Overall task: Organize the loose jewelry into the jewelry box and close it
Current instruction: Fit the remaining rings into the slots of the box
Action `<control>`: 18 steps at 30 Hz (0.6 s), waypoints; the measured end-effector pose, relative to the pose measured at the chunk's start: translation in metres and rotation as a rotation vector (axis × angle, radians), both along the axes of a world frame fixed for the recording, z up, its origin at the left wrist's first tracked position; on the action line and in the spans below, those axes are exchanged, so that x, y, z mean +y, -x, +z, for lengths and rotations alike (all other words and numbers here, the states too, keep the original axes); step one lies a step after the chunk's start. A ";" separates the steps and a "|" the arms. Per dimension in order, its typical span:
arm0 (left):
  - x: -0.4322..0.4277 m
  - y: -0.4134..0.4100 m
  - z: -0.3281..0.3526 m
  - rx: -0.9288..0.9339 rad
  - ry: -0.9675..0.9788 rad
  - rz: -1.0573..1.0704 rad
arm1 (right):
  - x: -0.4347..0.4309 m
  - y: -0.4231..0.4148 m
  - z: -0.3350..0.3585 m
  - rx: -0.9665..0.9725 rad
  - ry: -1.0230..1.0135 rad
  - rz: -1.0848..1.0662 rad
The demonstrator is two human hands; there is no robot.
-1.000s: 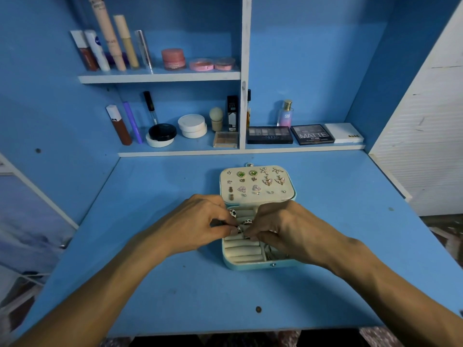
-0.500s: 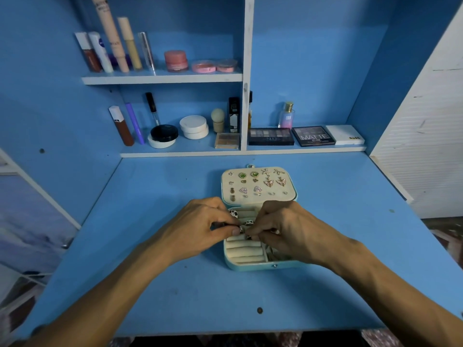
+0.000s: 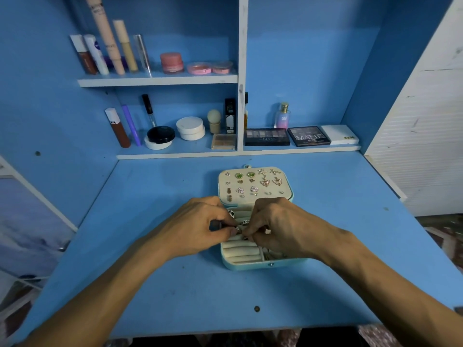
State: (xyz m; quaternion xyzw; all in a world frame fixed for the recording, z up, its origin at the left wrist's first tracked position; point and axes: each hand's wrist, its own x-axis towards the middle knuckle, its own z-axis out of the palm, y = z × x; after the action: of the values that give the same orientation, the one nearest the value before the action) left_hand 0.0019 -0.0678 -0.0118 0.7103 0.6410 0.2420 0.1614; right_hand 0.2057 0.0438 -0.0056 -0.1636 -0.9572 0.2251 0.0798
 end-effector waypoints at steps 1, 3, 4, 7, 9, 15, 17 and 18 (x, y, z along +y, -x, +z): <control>0.001 0.000 0.000 0.003 0.006 -0.003 | 0.000 0.000 0.000 -0.004 -0.006 0.001; 0.001 0.000 0.001 0.001 0.004 -0.004 | -0.001 0.001 -0.002 -0.022 -0.018 0.001; 0.001 0.001 0.001 -0.005 0.004 0.001 | -0.001 0.001 -0.003 -0.027 -0.014 -0.003; 0.000 0.000 0.002 -0.011 -0.011 0.012 | 0.002 -0.002 -0.004 -0.026 0.034 -0.030; 0.001 -0.001 0.001 0.005 -0.031 0.030 | 0.003 -0.005 -0.001 -0.017 0.056 -0.024; 0.009 -0.012 -0.001 0.063 -0.132 0.069 | 0.007 -0.024 0.009 0.142 0.134 -0.037; 0.018 -0.021 -0.001 0.068 -0.148 0.056 | 0.016 -0.037 0.009 0.208 0.138 -0.121; 0.024 -0.027 -0.001 0.063 -0.152 0.041 | 0.020 -0.046 0.010 0.227 0.134 -0.164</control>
State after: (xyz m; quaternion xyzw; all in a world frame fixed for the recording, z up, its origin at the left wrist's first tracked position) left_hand 0.0290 -0.0442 -0.0129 0.7144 0.6400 0.2707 0.0818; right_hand 0.2519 0.0634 0.0044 -0.2196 -0.9083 0.2983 0.1943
